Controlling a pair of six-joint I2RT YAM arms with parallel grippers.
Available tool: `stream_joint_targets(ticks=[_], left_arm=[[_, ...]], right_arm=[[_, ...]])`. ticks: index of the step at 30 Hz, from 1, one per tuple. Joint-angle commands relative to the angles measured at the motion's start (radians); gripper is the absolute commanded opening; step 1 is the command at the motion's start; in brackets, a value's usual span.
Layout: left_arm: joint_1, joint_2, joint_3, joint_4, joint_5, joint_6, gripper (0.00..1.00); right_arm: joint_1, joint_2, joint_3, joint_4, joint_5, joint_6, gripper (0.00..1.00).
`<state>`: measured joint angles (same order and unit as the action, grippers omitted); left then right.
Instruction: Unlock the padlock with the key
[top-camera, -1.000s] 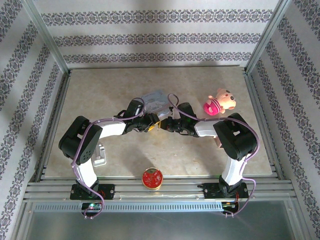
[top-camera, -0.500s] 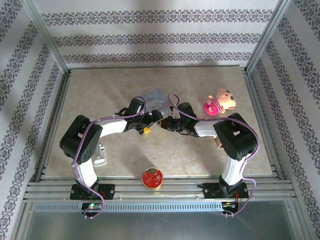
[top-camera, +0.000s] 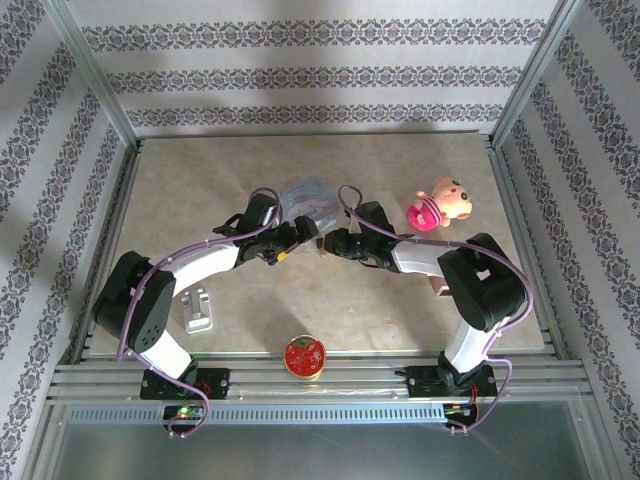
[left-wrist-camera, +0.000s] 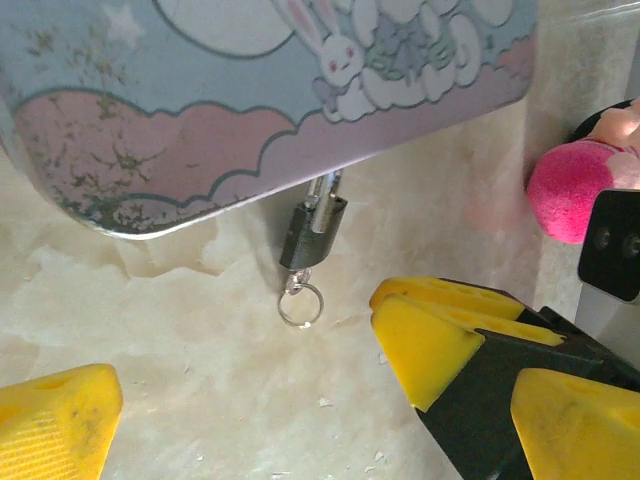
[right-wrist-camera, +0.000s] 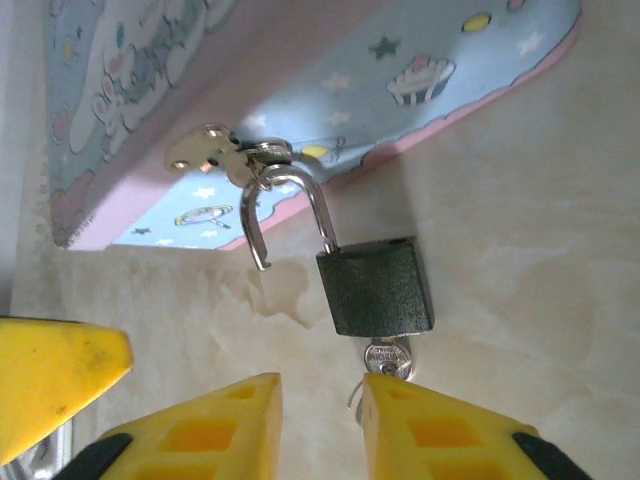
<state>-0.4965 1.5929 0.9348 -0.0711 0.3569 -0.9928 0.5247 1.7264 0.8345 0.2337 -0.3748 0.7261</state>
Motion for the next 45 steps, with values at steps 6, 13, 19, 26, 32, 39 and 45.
stream_joint_targets(ticks=[6, 13, 19, 26, 32, 39, 45], left_arm=[[0.023, -0.073, -0.009, -0.096, -0.081, 0.088, 0.99], [0.091, -0.076, 0.001, -0.135, -0.104, 0.13, 0.99], [0.14, -0.05, 0.033, -0.175, -0.131, 0.191, 0.99], [0.176, 0.016, 0.087, -0.184, -0.145, 0.231, 0.99], [0.185, 0.089, 0.159, -0.21, -0.176, 0.261, 0.99], [0.186, 0.168, 0.23, -0.245, -0.206, 0.296, 0.99], [0.187, 0.195, 0.229, -0.245, -0.211, 0.299, 0.93]], right_arm=[[0.075, -0.033, 0.138, -0.278, 0.237, -0.127, 0.42], [0.124, 0.055, 0.252, -0.4, 0.312, -0.187, 0.5], [0.13, 0.118, 0.317, -0.45, 0.338, -0.207, 0.59], [0.132, 0.184, 0.375, -0.483, 0.347, -0.232, 0.58], [0.147, 0.222, 0.419, -0.523, 0.385, -0.253, 0.55], [0.153, 0.253, 0.448, -0.547, 0.408, -0.26, 0.5], [0.153, 0.269, 0.454, -0.549, 0.432, -0.245, 0.42]])
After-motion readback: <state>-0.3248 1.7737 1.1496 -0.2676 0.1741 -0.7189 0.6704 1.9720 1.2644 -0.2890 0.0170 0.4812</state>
